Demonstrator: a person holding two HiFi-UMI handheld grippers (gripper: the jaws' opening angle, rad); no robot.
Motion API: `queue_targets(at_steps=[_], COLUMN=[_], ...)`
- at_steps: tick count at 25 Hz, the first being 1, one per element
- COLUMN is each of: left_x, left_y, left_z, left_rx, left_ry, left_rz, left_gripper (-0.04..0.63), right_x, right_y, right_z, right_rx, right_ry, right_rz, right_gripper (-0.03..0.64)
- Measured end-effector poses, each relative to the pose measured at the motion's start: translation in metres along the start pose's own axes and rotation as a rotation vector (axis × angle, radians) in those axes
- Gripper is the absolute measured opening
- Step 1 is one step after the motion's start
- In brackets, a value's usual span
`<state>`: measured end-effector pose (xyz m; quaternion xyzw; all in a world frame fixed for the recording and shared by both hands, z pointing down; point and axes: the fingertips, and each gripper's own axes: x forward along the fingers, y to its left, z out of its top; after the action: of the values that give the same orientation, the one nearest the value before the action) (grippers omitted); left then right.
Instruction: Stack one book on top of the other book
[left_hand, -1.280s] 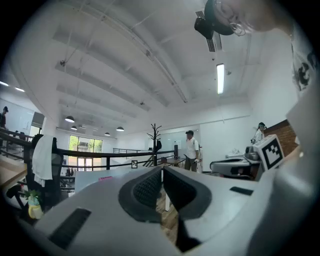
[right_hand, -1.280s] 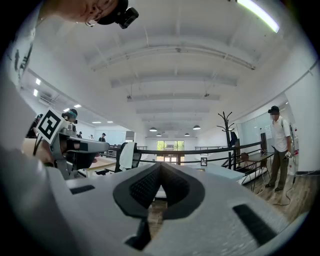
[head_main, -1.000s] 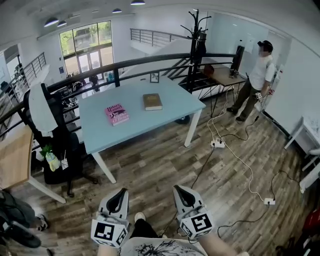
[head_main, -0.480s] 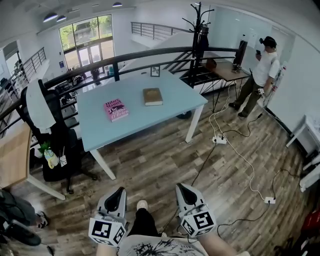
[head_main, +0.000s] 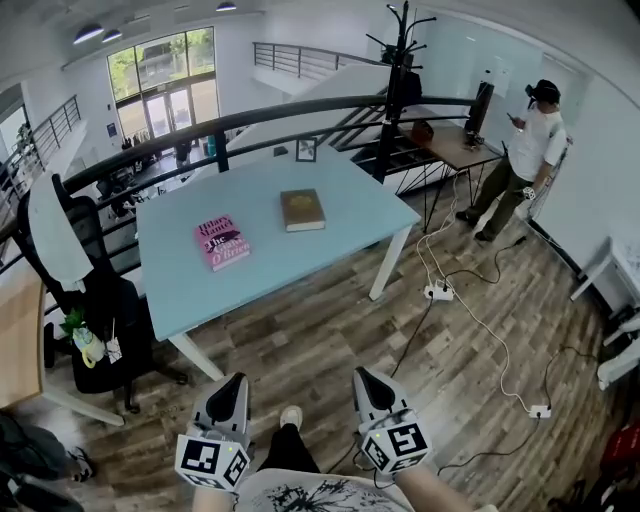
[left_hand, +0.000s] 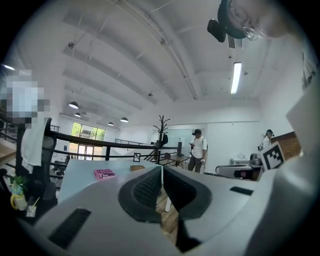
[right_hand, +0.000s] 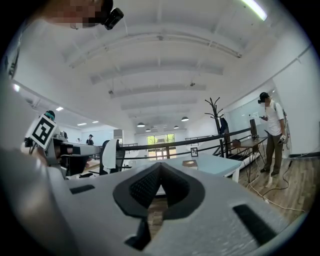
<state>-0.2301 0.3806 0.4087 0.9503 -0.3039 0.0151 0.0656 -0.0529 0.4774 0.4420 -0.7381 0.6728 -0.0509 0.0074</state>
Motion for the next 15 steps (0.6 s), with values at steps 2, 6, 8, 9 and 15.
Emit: queue_targets(at_steps=[2,6,8,9,15], left_x=[0.035,0.109,0.144,0.160,0.229], left_y=[0.019,0.059,0.081,0.092,0.143], left_z=[0.002,0.011,0.015,0.017,0.033], left_rx=[-0.011,-0.017,0.001,0.017,0.047], left_ry=[-0.001,0.010,0.015,0.015,0.036], left_rz=[-0.019,-0.069,-0.089,-0.099,-0.117], left_gripper=[0.014,0.014,0.014,0.014,0.014], right_x=[0.035,0.110,0.147,0.165,0.249], right_y=[-0.012,-0.035,-0.044,-0.049,-0.067], right_z=[0.003,0.013,0.019,0.022,0.031], right_rx=[-0.011,-0.014,-0.009,-0.007,0.003], right_ry=[0.008,0.018,0.015,0.014,0.030], right_rz=[-0.015,-0.053,-0.069,-0.078,-0.108], right_gripper=[-0.008,-0.008,-0.008,-0.008,-0.008])
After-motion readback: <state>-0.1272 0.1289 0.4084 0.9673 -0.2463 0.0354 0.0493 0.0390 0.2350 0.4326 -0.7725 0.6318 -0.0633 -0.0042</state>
